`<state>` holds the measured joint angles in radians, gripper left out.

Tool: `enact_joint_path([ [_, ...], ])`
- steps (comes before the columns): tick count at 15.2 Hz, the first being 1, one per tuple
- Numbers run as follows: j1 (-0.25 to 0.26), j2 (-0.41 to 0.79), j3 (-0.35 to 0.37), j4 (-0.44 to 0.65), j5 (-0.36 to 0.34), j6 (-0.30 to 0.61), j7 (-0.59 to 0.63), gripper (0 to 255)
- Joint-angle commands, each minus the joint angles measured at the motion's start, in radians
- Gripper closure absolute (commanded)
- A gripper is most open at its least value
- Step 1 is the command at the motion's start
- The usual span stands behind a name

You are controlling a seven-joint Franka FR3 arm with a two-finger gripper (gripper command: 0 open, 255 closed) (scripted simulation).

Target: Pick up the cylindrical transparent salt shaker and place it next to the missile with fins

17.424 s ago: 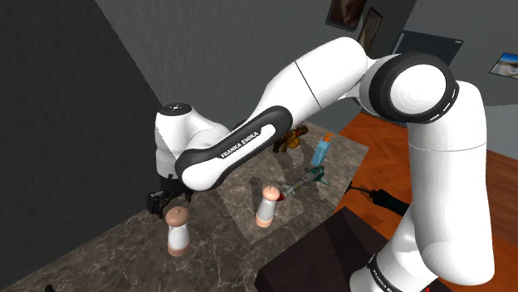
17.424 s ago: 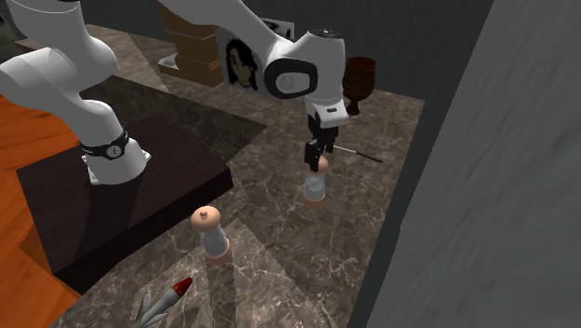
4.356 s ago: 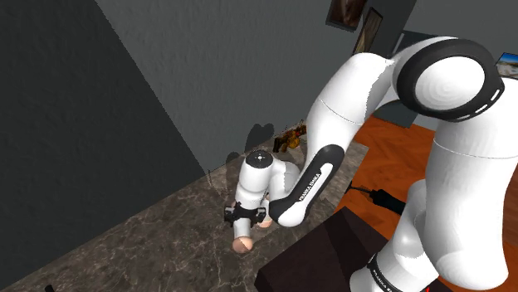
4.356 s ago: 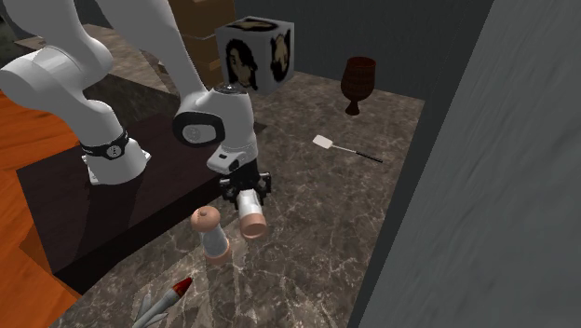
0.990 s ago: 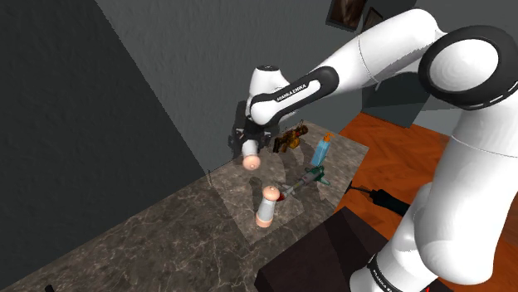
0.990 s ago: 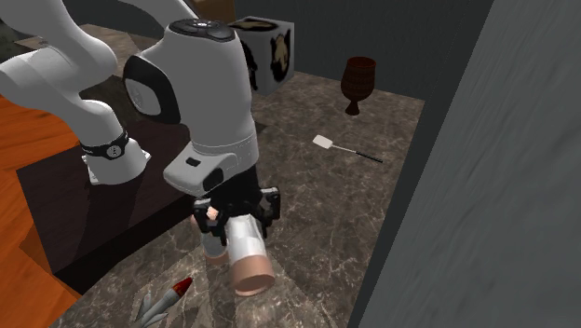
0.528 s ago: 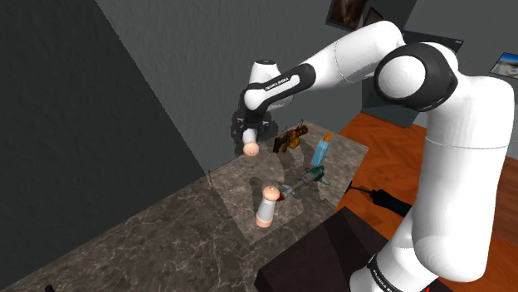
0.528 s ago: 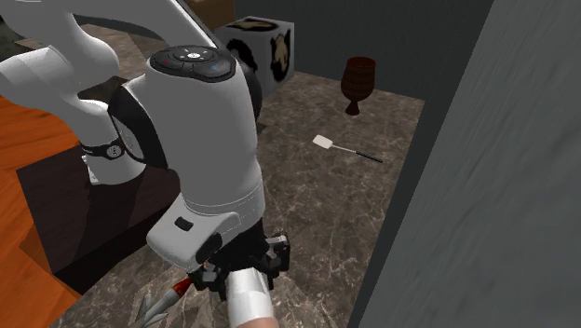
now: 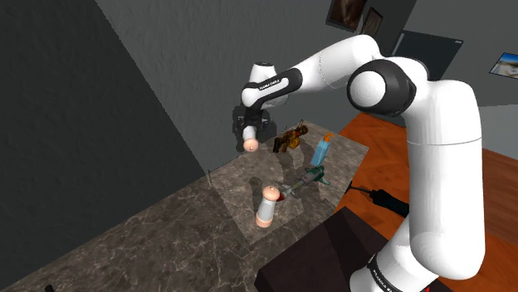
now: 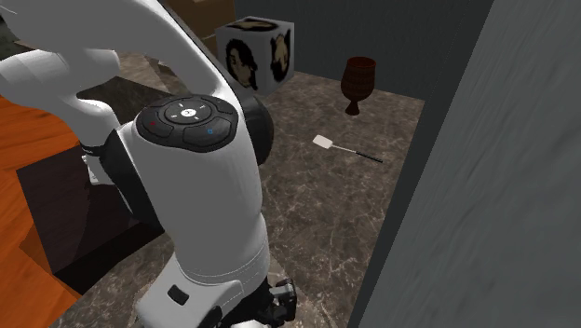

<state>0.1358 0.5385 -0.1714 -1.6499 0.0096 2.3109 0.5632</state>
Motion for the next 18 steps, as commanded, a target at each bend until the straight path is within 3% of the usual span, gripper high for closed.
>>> enact_joint_path([
  [1, -0.001, 0.018, 0.002, 0.001, 0.002, 0.017, 0.001, 255],
  [18, -0.012, 0.159, 0.016, -0.016, 0.018, 0.174, 0.002, 255],
])
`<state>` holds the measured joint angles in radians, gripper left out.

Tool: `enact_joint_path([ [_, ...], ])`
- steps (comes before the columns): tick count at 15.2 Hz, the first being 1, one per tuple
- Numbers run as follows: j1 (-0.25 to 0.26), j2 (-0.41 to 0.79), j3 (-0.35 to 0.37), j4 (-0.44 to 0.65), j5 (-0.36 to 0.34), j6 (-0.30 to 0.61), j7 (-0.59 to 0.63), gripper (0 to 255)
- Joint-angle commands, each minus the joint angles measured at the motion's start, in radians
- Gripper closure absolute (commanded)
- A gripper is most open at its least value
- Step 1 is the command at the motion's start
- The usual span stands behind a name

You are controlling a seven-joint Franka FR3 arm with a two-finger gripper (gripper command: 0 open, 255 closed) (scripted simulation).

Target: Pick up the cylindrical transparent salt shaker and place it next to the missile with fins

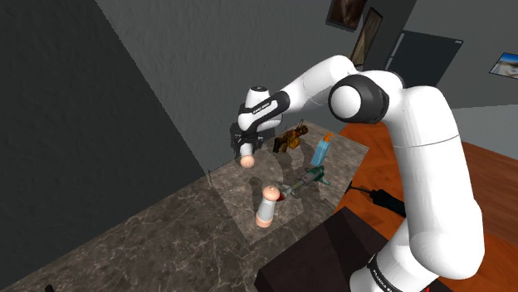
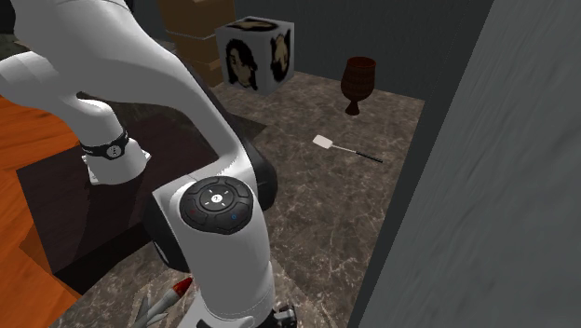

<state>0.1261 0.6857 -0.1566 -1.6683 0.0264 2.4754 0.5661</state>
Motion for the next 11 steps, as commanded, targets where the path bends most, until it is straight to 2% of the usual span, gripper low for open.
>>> enact_joint_path([
  [1, -0.003, 0.021, 0.002, 0.004, 0.002, 0.018, -0.001, 255],
  [11, -0.011, 0.123, 0.012, 0.028, 0.011, 0.095, 0.0, 255],
])
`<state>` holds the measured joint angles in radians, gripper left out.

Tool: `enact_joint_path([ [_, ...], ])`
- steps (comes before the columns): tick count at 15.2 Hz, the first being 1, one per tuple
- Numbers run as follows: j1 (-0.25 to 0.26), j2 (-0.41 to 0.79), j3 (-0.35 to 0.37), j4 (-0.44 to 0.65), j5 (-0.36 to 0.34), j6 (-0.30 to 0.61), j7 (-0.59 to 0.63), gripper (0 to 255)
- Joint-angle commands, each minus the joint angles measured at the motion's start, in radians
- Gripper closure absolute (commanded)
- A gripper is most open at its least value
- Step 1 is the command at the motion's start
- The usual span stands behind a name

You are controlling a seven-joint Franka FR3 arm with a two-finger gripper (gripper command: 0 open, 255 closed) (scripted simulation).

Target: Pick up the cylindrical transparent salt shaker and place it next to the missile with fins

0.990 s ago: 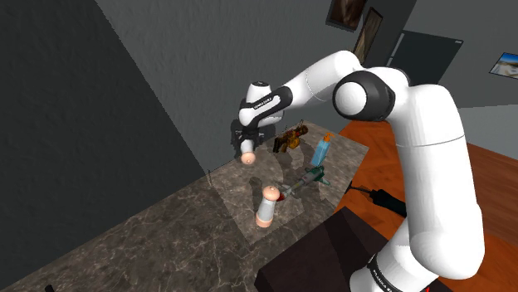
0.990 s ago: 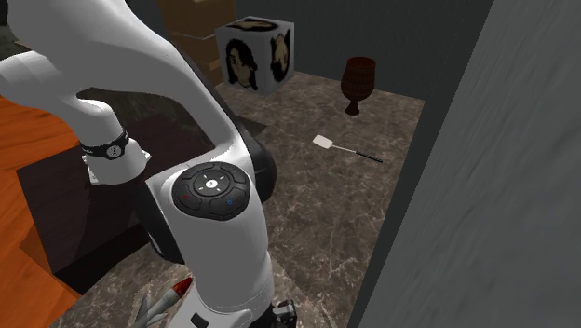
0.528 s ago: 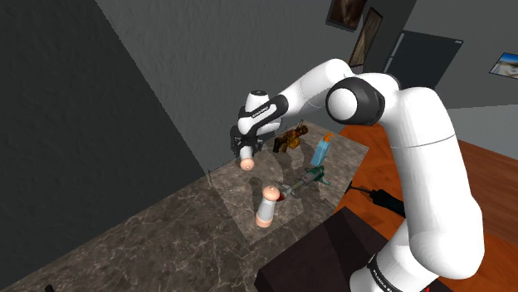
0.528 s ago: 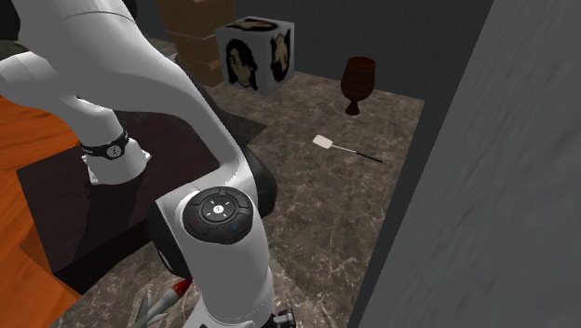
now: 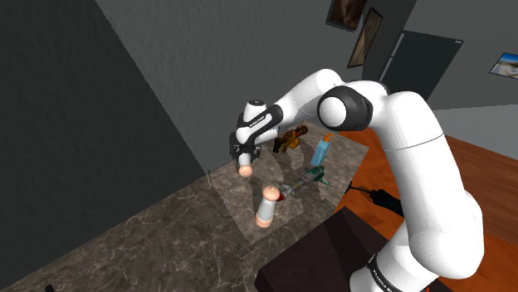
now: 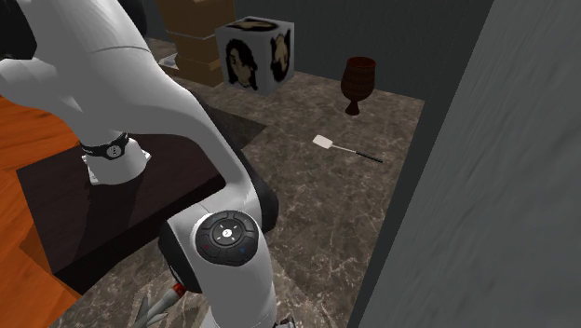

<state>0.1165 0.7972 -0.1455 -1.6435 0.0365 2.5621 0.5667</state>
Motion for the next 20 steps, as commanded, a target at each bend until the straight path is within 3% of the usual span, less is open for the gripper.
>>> enact_joint_path([
  [1, -0.003, 0.022, 0.002, 0.007, 0.002, 0.015, 0.0, 255],
  [6, -0.008, 0.084, 0.008, 0.032, 0.006, 0.053, 0.001, 255],
  [14, -0.008, 0.084, 0.008, 0.032, 0.006, 0.053, 0.001, 255],
  [15, -0.008, 0.084, 0.008, 0.032, 0.006, 0.053, 0.001, 0],
  [20, -0.008, 0.084, 0.008, 0.032, 0.006, 0.053, 0.001, 0],
])
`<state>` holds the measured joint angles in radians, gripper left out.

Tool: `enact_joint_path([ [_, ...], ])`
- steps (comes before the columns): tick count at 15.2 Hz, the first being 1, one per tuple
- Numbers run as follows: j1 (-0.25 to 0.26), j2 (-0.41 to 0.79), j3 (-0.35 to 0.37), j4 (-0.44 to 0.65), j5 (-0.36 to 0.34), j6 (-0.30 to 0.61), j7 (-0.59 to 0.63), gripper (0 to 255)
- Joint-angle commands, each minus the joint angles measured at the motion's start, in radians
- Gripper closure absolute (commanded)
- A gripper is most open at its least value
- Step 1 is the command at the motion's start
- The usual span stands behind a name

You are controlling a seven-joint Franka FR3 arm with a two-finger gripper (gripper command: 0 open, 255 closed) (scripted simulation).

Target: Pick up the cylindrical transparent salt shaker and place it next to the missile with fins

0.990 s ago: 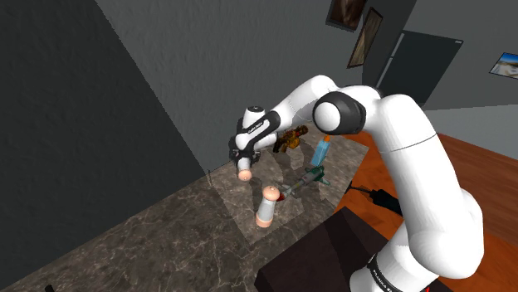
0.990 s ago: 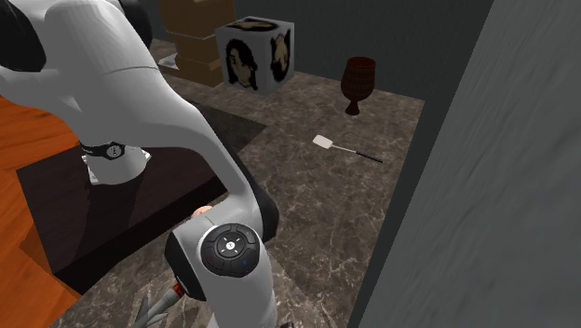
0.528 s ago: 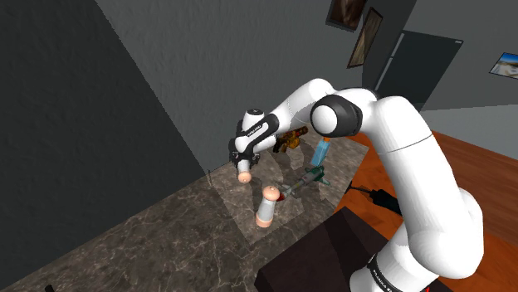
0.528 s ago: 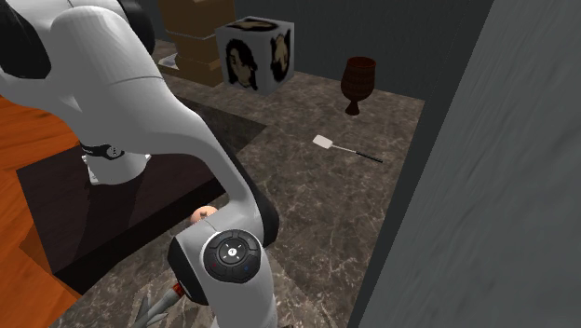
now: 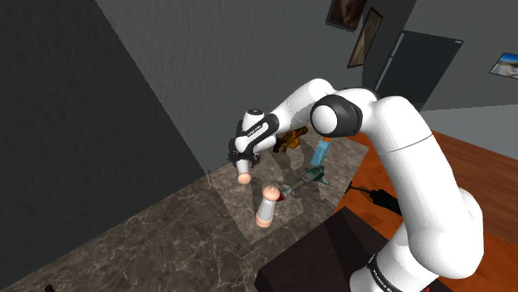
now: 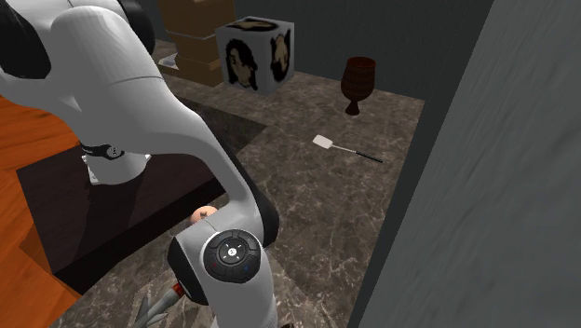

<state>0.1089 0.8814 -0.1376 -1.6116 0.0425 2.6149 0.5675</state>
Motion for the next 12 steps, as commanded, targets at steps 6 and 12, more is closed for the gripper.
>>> enact_joint_path([
  [6, 0.017, -0.119, -0.011, -0.07, -0.009, -0.05, 0.005, 0],
  [12, 0.017, -0.119, -0.011, -0.069, -0.009, -0.05, 0.005, 0],
])
